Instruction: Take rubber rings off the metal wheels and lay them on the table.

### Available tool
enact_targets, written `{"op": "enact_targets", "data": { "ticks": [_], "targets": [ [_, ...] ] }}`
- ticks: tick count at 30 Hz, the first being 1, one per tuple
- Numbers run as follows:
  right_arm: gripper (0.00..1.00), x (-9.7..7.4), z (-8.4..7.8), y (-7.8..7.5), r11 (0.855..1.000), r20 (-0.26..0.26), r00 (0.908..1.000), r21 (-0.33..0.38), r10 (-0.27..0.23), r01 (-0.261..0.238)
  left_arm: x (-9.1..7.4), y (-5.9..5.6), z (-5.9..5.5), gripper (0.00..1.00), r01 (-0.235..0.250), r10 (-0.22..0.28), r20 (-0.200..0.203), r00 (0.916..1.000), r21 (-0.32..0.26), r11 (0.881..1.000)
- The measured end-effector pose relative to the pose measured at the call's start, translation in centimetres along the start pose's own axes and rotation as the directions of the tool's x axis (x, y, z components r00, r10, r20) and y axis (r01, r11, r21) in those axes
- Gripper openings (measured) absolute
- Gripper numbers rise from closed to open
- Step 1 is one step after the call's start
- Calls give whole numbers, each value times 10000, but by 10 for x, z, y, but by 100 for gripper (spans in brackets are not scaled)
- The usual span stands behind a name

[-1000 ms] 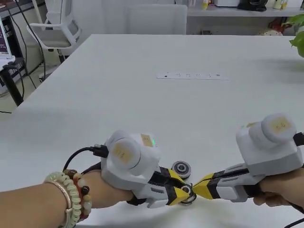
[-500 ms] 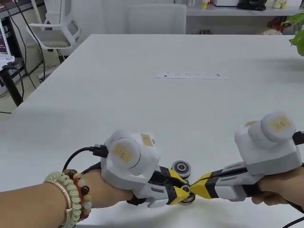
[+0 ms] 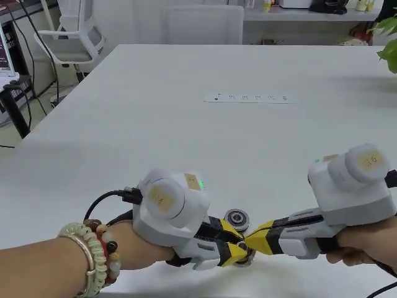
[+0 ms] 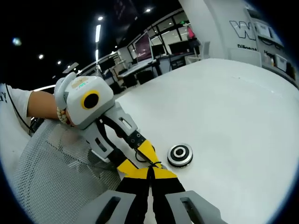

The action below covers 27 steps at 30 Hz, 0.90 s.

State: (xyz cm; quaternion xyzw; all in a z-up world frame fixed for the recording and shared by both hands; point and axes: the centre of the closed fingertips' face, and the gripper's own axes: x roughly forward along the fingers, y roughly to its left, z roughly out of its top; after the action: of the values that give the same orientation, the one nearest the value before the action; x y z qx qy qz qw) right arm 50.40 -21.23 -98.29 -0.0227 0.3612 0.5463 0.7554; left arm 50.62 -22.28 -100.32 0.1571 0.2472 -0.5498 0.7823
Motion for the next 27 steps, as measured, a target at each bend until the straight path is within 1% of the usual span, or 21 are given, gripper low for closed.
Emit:
{"op": "enact_targets", "data": {
  "ticks": [3,7,8,10,15,18,20,22,24,26,27],
  "targets": [
    [0,1,-9,-6,9990,-338,9990,-366,-287,275,0,0,0,13,12,-12,-6,10000,11,10000],
    [0,3,-13,-9,9993,-569,9976,-45,-383,381,0,0,0,13,10,-10,62,10000,36,10000],
    [0,4,-14,-9,9991,-634,9971,-32,-418,417,0,-1,0,13,1,-2,92,10000,140,9999],
    [0,4,-17,-11,9988,-738,9961,-72,-482,477,0,0,0,13,11,-12,75,10000,106,9999],
    [0,2,-19,-13,9984,-785,9956,192,-512,528,0,0,0,14,8,-9,41,10000,164,9999],
    [0,2,-19,-13,9982,-791,9955,247,-528,550,1,-1,1,14,3,-2,-64,10000,220,9998],
    [0,2,-19,-13,9981,-792,9955,290,-523,547,0,-1,2,15,24,-21,-265,9996,135,9999],
    [0,2,-19,-12,9980,-763,9958,326,-507,533,-1,-3,2,19,141,-140,-331,9994,34,9999],
    [0,1,-18,-12,9979,-744,9960,388,-484,514,-2,-7,5,23,230,-228,-284,9993,65,9997],
    [0,1,-19,-12,9976,-751,9960,471,-476,512,-4,-9,10,23,243,-237,-213,9995,281,9993],
    [0,1,-19,-12,9975,-733,9962,493,-475,511,-7,-9,14,22,231,-227,-150,9996,278,9993]
  ]
}}
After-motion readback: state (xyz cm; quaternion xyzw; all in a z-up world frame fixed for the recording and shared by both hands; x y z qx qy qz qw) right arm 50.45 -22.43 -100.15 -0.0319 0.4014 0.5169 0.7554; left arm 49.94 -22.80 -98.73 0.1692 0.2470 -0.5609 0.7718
